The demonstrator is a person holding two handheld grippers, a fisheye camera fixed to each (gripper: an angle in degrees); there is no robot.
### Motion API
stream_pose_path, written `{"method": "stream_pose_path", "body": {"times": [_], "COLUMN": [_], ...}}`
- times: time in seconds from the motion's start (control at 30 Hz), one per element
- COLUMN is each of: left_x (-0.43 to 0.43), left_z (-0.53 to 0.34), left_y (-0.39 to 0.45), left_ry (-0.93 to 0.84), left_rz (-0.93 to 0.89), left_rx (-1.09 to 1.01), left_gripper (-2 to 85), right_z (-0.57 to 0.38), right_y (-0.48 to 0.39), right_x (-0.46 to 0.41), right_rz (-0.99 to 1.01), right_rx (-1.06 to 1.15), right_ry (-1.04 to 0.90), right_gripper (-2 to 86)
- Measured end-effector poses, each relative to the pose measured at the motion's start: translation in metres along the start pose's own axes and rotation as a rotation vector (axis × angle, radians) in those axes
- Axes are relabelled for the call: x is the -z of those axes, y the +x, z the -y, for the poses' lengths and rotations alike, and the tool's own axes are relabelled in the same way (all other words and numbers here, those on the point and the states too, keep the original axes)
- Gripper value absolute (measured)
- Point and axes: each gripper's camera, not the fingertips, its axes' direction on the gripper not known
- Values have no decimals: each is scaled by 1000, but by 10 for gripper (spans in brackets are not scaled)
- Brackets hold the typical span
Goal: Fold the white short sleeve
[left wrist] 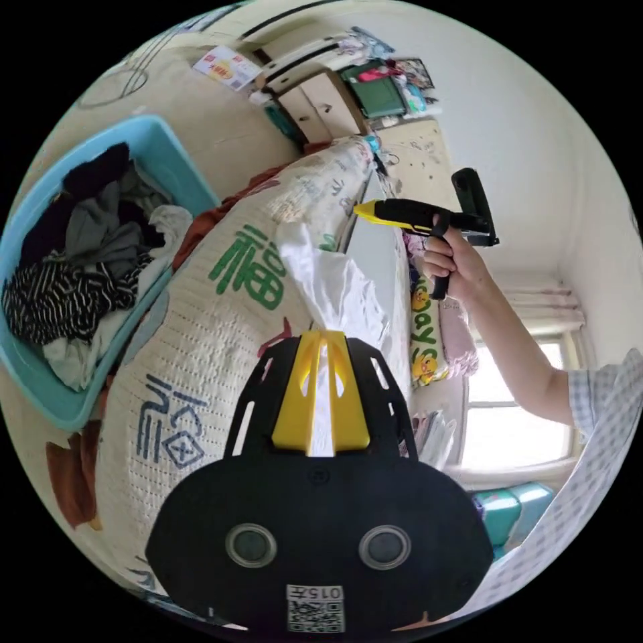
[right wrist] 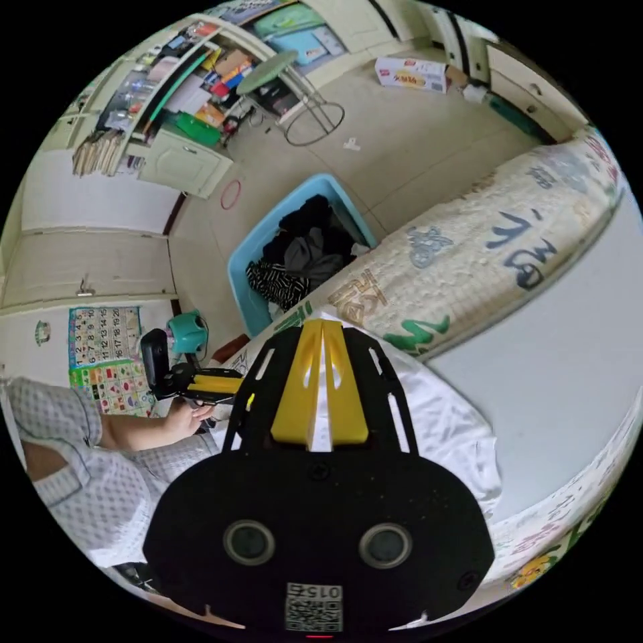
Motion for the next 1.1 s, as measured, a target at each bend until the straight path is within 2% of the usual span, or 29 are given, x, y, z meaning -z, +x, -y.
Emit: {"method": "stream_pose_path", "body": {"times": [0.1,0.23,0.3,0.4,0.57,0.7,0.77,0.9,0.97,1.1], "left_x": [-3,-18,-26,-30,-33,-33,-40,-53,-52,-46], "left_z": [-8,-17,-23,-34,-38,-32,-29,-29,-29,-31], "left_y": [48,33,8,-8,-15,-16,-21,-25,-18,2], "left_ry": [-22,-55,-81,-97,-123,-95,-111,-133,-115,-70], "left_rz": [164,127,99,106,84,39,10,-53,-71,-85], "left_rx": [-207,-96,26,96,124,129,149,174,141,85], "left_gripper": [2,12,29,42,46,69,82,45,7,-6], "right_z": [-72,-108,-96,-58,14,28,22,7,-10,-59], "right_y": [17,29,22,3,-33,-45,-46,-38,-26,-4], "right_x": [39,25,11,-22,-101,-147,-169,-176,-166,-136], "right_rz": [10,-27,28,33,-116,-147,-205,-180,-136,-91], "right_rx": [-55,-114,-77,-23,99,158,176,163,123,59], "right_ry": [95,39,43,38,-138,-305,-367,-328,-248,-62], "right_gripper": [3,62,75,97,115,83,40,3,-1,-3]}}
